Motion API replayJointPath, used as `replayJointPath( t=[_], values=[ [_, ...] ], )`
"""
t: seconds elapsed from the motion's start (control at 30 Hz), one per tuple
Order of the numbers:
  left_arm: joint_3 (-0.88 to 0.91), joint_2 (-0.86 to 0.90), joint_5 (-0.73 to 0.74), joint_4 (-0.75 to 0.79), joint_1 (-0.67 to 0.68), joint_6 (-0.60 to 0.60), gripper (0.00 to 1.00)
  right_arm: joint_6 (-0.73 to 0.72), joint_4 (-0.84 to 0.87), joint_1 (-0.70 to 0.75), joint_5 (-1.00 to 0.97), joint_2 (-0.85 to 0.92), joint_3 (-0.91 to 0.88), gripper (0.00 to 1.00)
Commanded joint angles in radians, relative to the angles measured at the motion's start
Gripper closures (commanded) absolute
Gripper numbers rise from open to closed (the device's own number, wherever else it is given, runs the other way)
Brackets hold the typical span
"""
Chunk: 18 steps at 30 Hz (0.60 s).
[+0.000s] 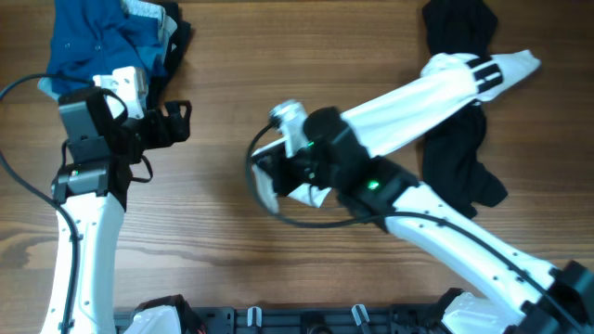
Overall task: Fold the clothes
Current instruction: 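Drag the white t-shirt with the right gripper toward table center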
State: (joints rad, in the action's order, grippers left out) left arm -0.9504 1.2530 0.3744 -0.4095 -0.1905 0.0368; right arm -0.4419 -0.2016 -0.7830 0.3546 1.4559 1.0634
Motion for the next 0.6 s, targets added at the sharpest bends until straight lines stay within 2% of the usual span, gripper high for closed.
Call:
replayJointPath(
  t=[0.0,0.07,0.13,0.2,0.23,0.4,0.57],
  values=[
    [-0.019,0.004,-0.028,0.006,-0.054,0.010,0.06,0.010,-0.009,-0.034,0.011,0.031,0.072,0.96],
    [-0.019,0.004,-0.028,0.005,-0.072,0.010,0.05,0.026,-0.025,-0.029,-0.002,0.032,0.092,0.91],
    [-0.019,0.004,-0.027,0.006,-0.081,0.010,0.05,0.047,-0.064,-0.007,-0.046,0.032,0.121,0.60],
    [-0.019,0.004,-0.024,0.005,-0.080,0.010,0.03,0.050,-0.120,0.034,-0.100,0.032,0.150,0.17],
    [-0.019,0.004,-0.018,0.002,-0.079,0.010,0.03,0.049,-0.154,0.061,-0.125,0.031,0.164,0.01],
    [-0.019,0.004,0.037,-0.023,-0.045,0.010,0.05,0.050,-0.360,0.291,-0.199,0.016,0.207,0.00],
    [-0.018,0.008,0.051,-0.057,0.066,0.009,0.05,0.095,-0.485,0.531,-0.175,0.016,0.207,0.00]
  ],
)
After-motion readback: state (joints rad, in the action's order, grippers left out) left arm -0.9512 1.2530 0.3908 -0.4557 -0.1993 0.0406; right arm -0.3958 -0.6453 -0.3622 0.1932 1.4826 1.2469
